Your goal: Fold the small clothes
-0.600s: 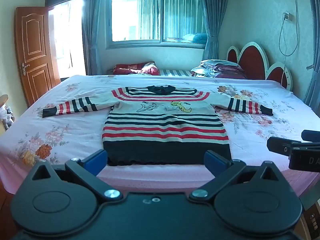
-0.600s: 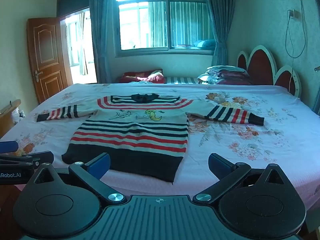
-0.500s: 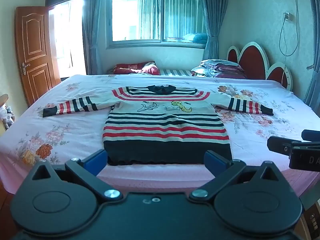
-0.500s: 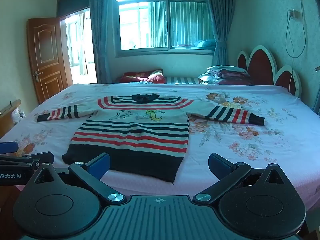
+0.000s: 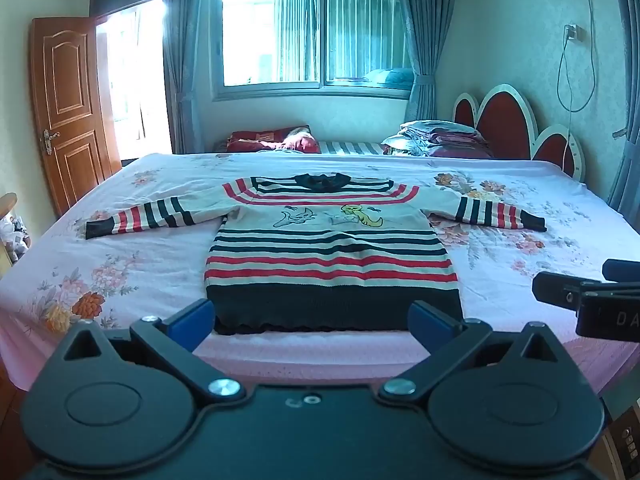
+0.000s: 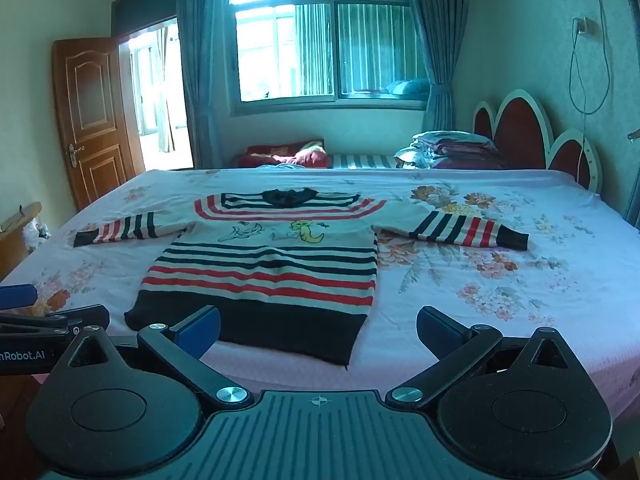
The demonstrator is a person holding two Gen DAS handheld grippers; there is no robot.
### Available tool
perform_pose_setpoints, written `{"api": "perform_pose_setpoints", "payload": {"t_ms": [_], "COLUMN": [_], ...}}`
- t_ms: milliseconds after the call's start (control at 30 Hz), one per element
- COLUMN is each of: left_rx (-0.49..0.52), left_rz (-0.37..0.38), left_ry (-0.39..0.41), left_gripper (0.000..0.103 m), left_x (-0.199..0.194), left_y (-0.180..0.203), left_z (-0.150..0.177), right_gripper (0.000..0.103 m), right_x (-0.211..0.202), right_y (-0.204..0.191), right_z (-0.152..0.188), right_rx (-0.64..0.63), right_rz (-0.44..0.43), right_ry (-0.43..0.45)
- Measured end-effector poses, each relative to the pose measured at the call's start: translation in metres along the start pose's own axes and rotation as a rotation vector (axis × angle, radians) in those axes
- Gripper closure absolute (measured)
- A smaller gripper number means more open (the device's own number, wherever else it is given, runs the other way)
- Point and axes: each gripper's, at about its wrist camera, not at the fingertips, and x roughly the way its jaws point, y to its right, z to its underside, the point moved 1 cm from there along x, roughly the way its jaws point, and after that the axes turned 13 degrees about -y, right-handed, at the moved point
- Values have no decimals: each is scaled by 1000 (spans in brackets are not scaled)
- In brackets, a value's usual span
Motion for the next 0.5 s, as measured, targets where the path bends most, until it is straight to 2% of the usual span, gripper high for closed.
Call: {"api": "perform_pose_setpoints", "payload": {"t_ms": [500], "left_rx": [-7], "left_rz": [-6], "left_ry": [9], "left_gripper": [0], "left_x": [-2], "left_y": [4], "left_z": [-2], "right_gripper": [0], "right_x": [-8], "right_y": [6], "right_z": [-2], "right_rx": [-2], "right_rz": [-8], "right_ry": [9]}}
